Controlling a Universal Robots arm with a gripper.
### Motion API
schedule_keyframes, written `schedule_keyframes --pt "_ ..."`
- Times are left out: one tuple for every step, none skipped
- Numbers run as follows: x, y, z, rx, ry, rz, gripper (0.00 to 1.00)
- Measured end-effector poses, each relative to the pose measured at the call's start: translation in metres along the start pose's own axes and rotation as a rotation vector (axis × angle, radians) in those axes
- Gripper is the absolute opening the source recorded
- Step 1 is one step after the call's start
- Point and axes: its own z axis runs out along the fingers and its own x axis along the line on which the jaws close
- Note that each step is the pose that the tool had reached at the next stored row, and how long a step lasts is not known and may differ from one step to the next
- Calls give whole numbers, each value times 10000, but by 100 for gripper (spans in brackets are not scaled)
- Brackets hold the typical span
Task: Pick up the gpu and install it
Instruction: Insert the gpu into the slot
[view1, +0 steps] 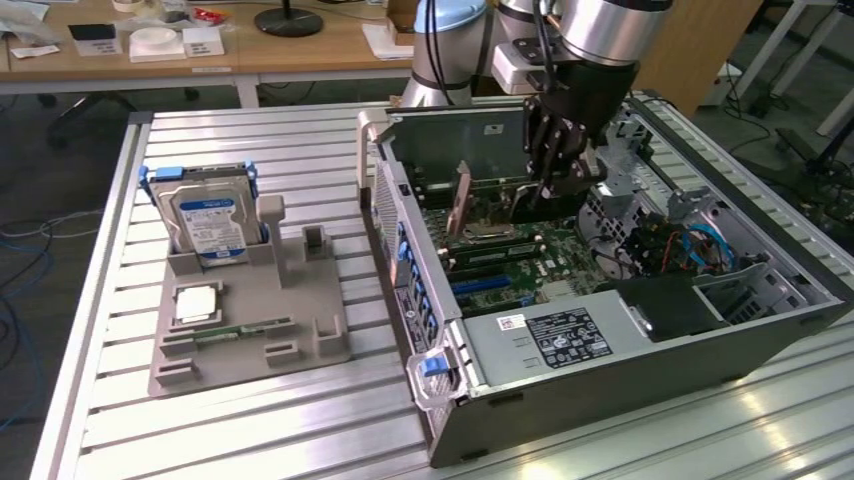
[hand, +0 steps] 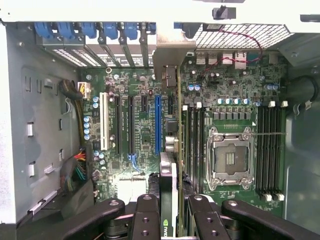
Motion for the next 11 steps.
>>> schedule_keyframes --pt "1 0 6 0 1 -1 27" --pt "3 2 14 0 1 -1 27" --pt "4 4 20 0 0 -1 27" --pt "4 5 22 -1 2 -1 27" --pt "4 5 21 -1 3 -1 27" --pt "4 6 22 -1 2 0 27" --pt "6 7 23 0 0 0 27" --pt "10 9 28 1 0 0 27" --pt "16 12 36 0 1 0 27" --pt "21 13 45 0 1 1 27" --pt "26 14 55 1 0 1 27"
